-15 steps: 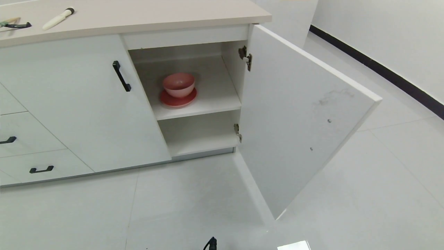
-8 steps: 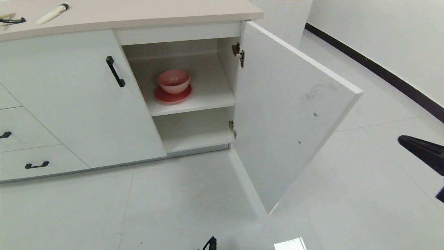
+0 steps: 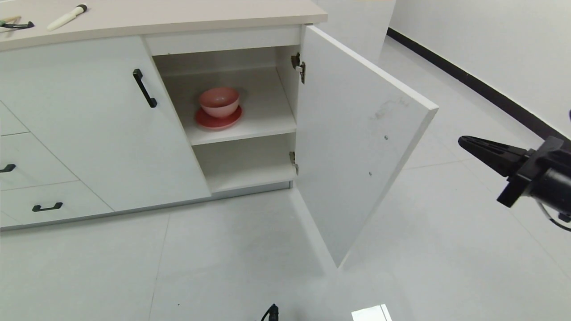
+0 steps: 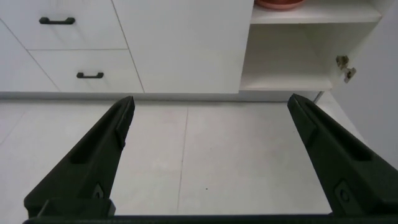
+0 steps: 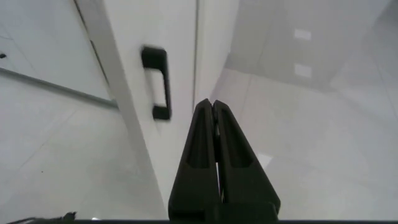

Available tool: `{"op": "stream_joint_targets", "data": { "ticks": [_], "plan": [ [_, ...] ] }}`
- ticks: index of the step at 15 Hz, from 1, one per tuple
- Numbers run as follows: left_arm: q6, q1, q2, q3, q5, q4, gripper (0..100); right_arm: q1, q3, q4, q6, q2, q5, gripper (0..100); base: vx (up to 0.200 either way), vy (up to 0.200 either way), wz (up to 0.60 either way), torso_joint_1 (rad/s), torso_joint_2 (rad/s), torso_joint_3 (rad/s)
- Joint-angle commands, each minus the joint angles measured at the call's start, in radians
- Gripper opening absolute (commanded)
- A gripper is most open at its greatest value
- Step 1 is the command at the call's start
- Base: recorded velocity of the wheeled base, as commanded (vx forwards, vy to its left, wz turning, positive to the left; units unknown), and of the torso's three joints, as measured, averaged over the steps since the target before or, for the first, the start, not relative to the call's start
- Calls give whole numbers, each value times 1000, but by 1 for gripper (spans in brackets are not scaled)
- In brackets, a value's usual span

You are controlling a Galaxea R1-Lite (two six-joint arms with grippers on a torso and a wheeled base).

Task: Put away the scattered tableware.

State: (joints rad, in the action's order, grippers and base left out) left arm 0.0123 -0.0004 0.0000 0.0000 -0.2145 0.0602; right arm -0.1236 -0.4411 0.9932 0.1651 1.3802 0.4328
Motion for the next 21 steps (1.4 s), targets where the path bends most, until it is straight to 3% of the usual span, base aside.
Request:
{"op": "stream_joint_targets", "data": {
  "ticks": [1, 3, 6, 12, 14, 15, 19, 21],
  "plan": [
    [-2, 2, 0, 0, 3, 0, 100, -22, -41, 71, 4, 148, 9, 0, 0, 0, 0, 0, 0, 0],
    [-11, 2, 0, 0, -6, 1, 100, -90, -65, 170, 2, 211, 7, 0, 0, 0, 0, 0, 0, 0],
    [-22, 2, 0, -2, -6, 15, 100, -188, -57, 190, 4, 214, 3, 0, 0, 0, 0, 0, 0, 0],
    [-80, 2, 0, -2, 3, 3, 100, -252, -65, 191, 5, 214, 3, 0, 0, 0, 0, 0, 0, 0],
    [-97, 2, 0, -2, 20, 3, 100, -278, -71, 191, 5, 217, 1, 0, 0, 0, 0, 0, 0, 0],
    [-100, 2, 0, -2, 72, 3, 100, -303, -103, 193, 5, 237, 1, 0, 0, 0, 0, 0, 0, 0],
    [-89, 2, 0, -2, 72, 21, 100, -367, -173, 193, 5, 287, -2, 0, 0, 0, 0, 0, 0, 0],
    [-45, 2, 0, -2, 76, 79, 100, -395, -188, 206, 5, 309, -3, 0, 0, 0, 0, 0, 0, 0]
  ]
}}
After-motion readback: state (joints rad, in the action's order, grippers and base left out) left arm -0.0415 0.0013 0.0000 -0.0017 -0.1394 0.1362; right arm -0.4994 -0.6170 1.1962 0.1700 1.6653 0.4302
